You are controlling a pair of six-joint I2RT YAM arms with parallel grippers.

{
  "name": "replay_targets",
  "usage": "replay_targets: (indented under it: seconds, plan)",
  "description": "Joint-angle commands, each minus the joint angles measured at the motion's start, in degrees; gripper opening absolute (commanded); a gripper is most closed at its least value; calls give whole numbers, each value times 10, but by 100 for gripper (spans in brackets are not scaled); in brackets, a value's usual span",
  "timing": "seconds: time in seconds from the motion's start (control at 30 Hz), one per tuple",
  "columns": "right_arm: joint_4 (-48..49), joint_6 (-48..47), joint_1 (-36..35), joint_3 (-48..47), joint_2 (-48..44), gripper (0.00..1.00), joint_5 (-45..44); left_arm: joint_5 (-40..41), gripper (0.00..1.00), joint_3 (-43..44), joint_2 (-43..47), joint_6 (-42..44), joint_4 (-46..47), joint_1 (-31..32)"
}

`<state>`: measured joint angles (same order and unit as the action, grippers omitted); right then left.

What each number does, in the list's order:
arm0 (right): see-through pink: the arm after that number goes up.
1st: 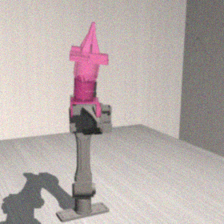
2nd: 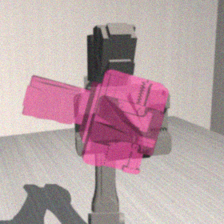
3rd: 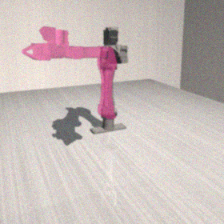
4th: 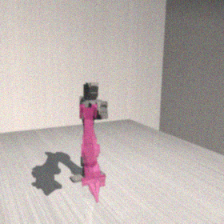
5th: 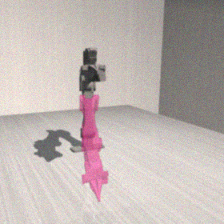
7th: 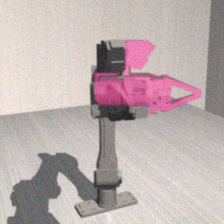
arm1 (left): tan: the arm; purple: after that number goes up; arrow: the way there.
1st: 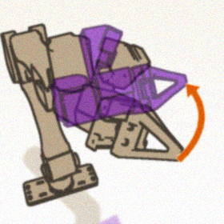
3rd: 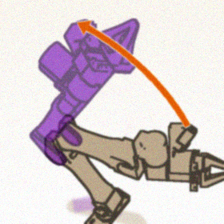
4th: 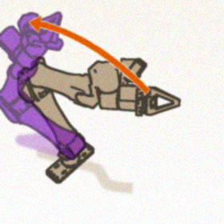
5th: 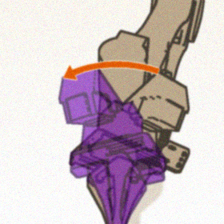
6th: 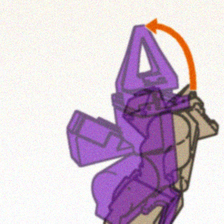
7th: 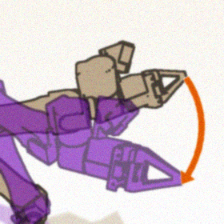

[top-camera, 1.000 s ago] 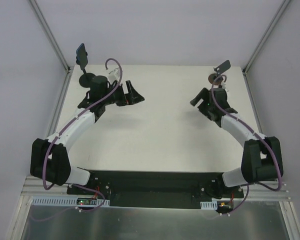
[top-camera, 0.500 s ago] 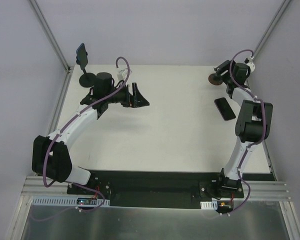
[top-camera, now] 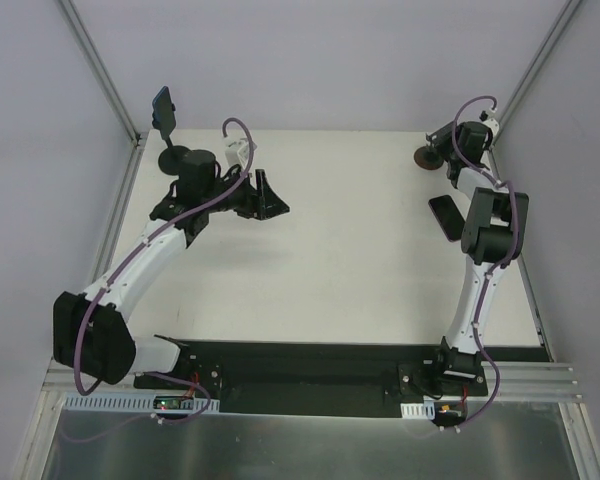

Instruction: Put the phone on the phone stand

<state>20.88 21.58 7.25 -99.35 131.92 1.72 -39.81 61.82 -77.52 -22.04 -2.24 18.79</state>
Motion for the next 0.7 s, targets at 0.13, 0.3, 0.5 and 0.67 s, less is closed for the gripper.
replay_targets:
  seconds: [0.13,0.3,0.5,0.67]
  plan:
    - [30,-32,-11,-25,-36,1,102,153,76,-27,112,78,6,-24]
    - [57,-87,-71,74,-124,1,250,189,80,-32,142,119,6,-54]
    - [91,-158,-219,244,-216,0,463,166,87,-48,203,83,-17,-61]
    - [-10,-281,-361,301,-247,1,544,60,87,-70,264,-12,-49,-99]
